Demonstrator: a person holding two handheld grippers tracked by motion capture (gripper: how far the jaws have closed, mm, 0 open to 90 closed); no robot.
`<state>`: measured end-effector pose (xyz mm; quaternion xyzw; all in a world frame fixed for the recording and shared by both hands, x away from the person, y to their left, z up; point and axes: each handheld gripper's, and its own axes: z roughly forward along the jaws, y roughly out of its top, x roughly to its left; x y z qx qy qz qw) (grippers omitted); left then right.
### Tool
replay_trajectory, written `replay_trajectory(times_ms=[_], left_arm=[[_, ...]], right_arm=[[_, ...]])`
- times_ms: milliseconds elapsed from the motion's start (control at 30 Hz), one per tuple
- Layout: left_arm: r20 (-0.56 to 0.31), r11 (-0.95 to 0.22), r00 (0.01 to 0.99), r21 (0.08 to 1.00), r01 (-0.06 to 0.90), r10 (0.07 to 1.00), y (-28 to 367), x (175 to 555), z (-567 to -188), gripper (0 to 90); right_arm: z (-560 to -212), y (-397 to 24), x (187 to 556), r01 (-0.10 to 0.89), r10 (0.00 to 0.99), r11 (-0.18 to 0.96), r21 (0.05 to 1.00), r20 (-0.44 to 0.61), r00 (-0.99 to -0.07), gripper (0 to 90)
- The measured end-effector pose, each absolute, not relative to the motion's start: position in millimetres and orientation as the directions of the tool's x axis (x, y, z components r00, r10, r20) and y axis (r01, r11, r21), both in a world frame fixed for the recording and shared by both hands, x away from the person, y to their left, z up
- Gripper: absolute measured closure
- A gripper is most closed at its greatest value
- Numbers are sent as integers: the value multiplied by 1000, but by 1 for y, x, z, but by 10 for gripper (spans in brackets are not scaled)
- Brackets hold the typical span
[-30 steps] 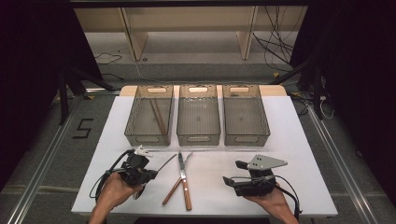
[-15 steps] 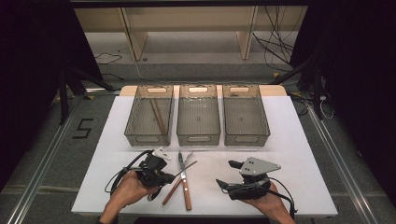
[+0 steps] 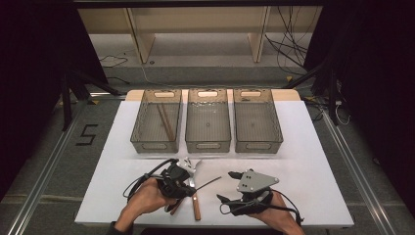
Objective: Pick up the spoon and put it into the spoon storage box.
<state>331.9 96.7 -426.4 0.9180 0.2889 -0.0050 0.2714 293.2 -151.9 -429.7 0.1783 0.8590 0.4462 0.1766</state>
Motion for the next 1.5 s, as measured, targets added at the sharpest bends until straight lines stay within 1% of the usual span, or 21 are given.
replay_trajectory(times_ms=[133,300,500,767,967,1433,1500], left_arm=[[-163,-700,845,491,518,510,93,329,-425,889],[-160,-723,861,481,495,482,89,326,-425,889],[-154,-748,881,474,464,448,84,320,-423,889],[-155,-773,897,460,436,414,78,315,-423,889],[-154,-785,904,452,424,400,76,313,-423,889],[-160,-805,916,439,400,368,73,309,-422,888],[-159,-808,917,436,397,365,73,309,-423,888]], right_arm=[[-429,-144,289,109,434,562,820,-180,-883,276],[-431,-133,285,57,388,615,786,-240,-890,282],[-435,-122,281,-9,327,678,735,-314,-891,329],[-442,-109,276,-90,231,752,653,-389,-892,415],[-446,-104,274,-153,164,795,587,-450,-878,515],[-454,-96,271,-212,74,826,523,-473,-878,687],[-454,-96,272,-237,43,831,503,-482,-875,721]])
